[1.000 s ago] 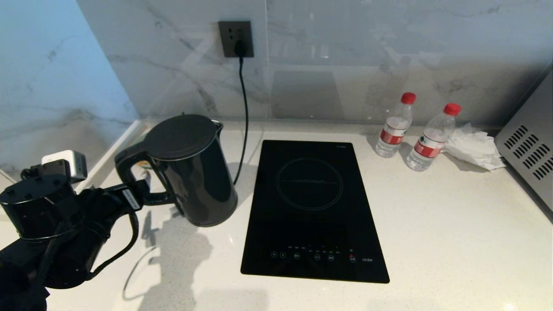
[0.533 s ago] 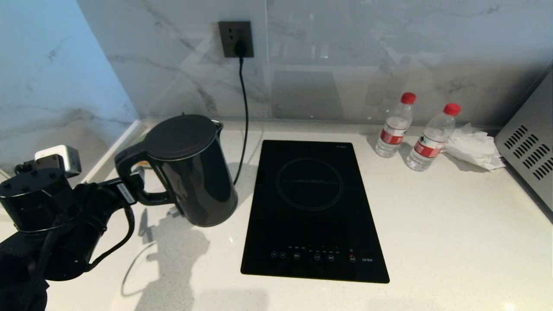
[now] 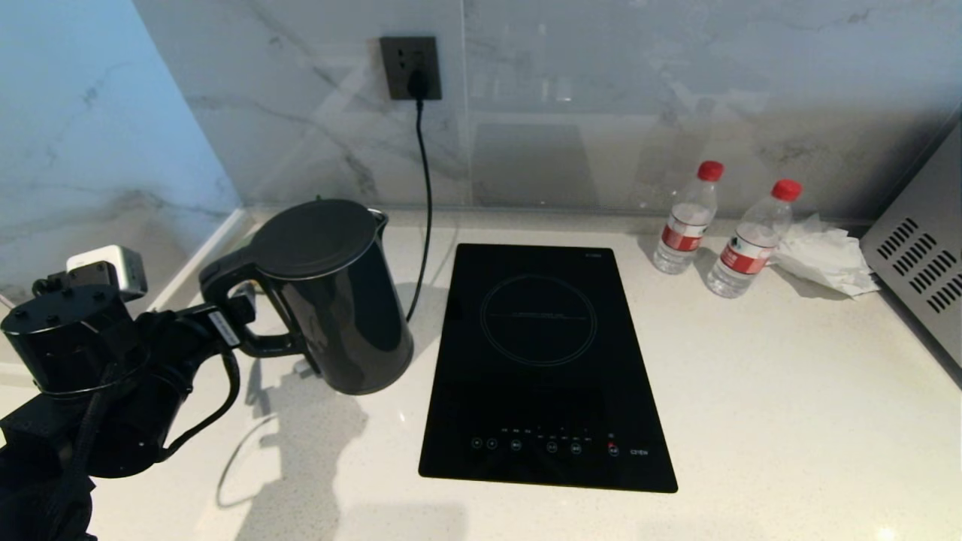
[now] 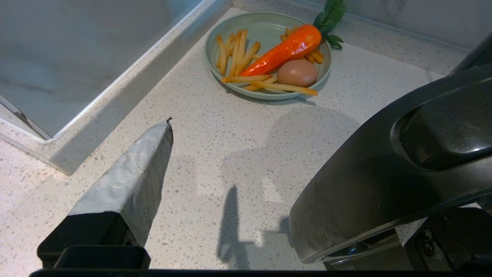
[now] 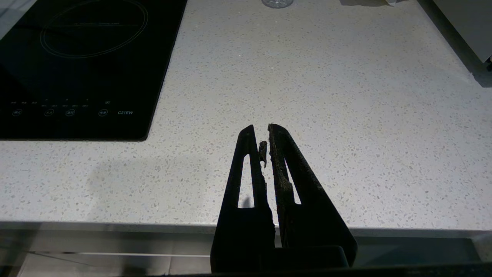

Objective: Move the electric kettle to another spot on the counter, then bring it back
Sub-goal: Pick up the kettle

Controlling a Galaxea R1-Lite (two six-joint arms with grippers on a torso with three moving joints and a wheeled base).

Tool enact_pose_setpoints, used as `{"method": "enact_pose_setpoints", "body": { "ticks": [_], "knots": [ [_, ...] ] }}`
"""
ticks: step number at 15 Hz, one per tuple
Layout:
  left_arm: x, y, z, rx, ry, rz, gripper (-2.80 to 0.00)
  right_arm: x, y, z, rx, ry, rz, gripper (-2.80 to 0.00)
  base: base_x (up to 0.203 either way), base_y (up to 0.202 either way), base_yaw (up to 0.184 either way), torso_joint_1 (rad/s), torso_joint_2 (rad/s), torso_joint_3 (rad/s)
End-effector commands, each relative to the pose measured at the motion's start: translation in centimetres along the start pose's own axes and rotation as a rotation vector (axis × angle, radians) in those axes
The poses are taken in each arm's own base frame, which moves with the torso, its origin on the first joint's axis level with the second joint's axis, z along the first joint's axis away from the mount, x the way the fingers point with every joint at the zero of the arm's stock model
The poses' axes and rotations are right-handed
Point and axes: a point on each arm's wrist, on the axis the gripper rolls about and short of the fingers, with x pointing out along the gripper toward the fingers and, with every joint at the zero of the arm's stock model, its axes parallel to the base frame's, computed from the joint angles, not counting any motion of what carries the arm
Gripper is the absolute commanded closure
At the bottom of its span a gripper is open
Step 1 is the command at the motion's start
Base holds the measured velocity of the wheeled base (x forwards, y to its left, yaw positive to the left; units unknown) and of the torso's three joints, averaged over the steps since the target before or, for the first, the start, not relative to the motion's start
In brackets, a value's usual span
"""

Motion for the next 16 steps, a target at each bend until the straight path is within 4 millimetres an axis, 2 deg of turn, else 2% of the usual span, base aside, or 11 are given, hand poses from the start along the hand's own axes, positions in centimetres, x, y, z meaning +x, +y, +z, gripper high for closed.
{"method": "enact_pose_setpoints", "body": {
  "ticks": [1, 16],
  "knots": [
    [0.07, -0.02, -0.05, -0.004, -0.003, 0.003, -2.8, 0.0, 0.0, 0.0, 0.0, 0.0, -0.001, 0.0, 0.0, 0.0, 0.0, 0.0, 0.0, 0.0],
    [0.54, -0.36, -0.07, -0.008, -0.005, 0.003, -2.8, 0.0, 0.0, 0.0, 0.0, 0.0, 0.001, 0.0, 0.0, 0.0, 0.0, 0.0, 0.0, 0.0]
  ]
}}
